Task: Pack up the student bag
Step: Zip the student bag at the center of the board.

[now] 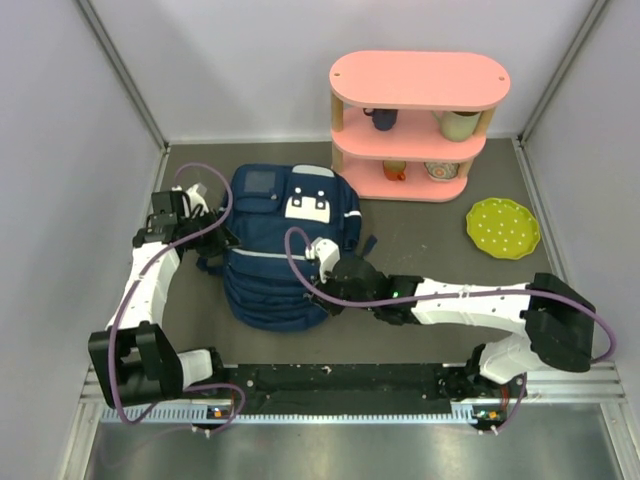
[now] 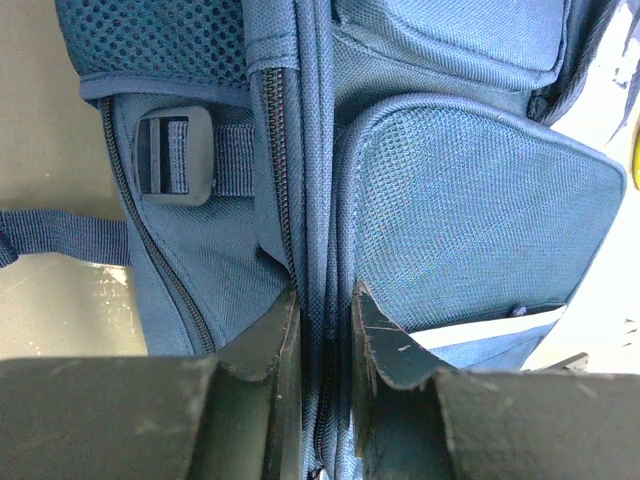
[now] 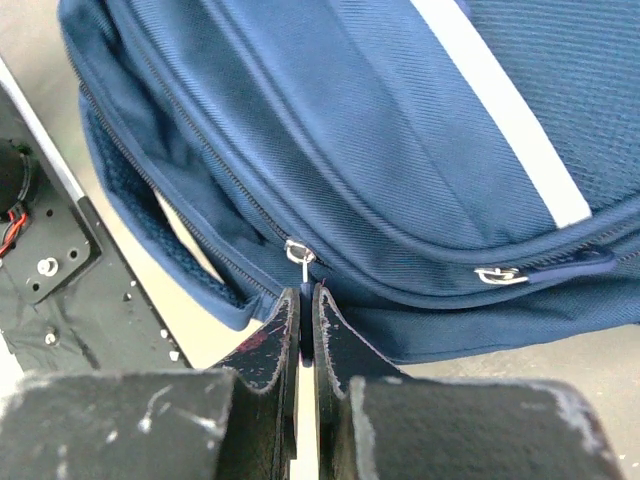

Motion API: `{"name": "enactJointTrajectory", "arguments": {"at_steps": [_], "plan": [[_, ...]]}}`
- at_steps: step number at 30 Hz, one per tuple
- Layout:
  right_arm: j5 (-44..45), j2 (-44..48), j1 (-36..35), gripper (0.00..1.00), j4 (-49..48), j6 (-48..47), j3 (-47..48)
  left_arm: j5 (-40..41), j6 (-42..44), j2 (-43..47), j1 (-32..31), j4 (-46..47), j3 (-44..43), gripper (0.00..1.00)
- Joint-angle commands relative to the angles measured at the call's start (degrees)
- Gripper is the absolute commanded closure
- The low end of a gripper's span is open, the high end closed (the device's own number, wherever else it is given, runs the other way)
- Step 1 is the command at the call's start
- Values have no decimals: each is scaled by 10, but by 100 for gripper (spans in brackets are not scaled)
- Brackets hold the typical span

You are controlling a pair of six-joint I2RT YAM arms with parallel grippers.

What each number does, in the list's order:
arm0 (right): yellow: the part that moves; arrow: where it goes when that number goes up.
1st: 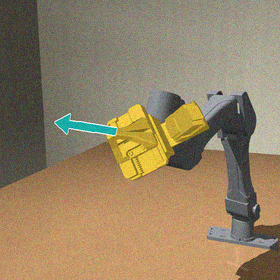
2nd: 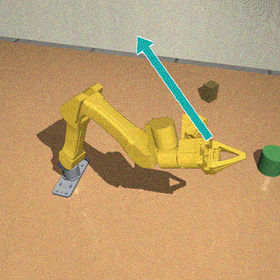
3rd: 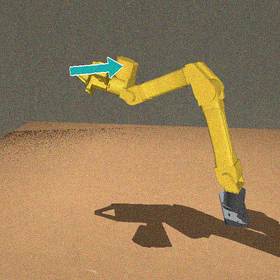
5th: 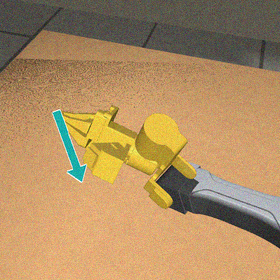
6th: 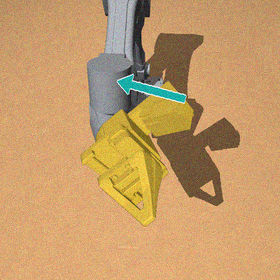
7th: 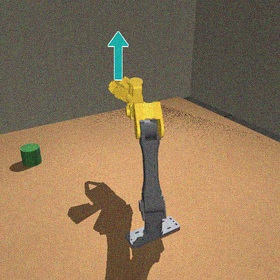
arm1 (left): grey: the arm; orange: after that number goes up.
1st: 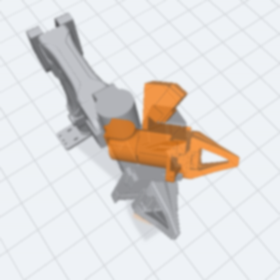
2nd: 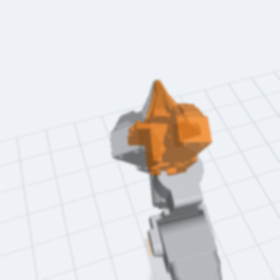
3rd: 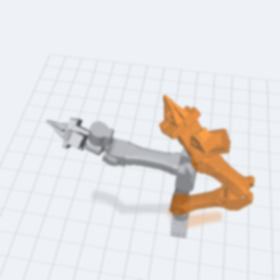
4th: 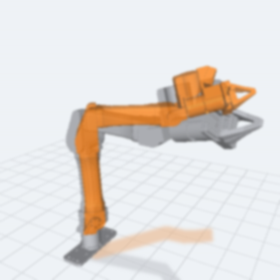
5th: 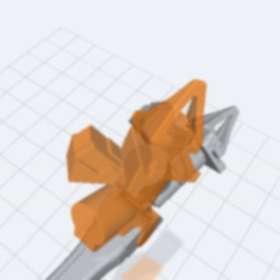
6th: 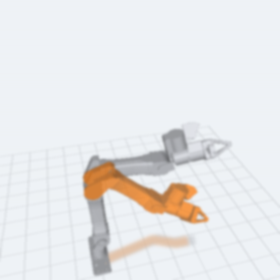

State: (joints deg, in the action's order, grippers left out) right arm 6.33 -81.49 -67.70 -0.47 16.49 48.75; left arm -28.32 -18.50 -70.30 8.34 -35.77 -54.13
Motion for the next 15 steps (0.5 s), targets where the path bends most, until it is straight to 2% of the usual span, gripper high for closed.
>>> {"name": "enactJointTrajectory", "arguments": {"at_steps": [1,7,11,12,15], "plan": [[8,5,63,100,3,-20,-3,41,50,-5,30,33,-40,100],[4,16,100,100,1,-50,-23,43,61,-20,41,33,-41,100],[-35,23,100,100,-1,-55,-30,13,39,-26,41,33,-34,100],[-52,25,101,100,-3,-43,-31,6,24,-22,41,31,-32,77],[-41,27,96,100,-20,-22,-44,-1,0,3,41,32,-13,33]]}}
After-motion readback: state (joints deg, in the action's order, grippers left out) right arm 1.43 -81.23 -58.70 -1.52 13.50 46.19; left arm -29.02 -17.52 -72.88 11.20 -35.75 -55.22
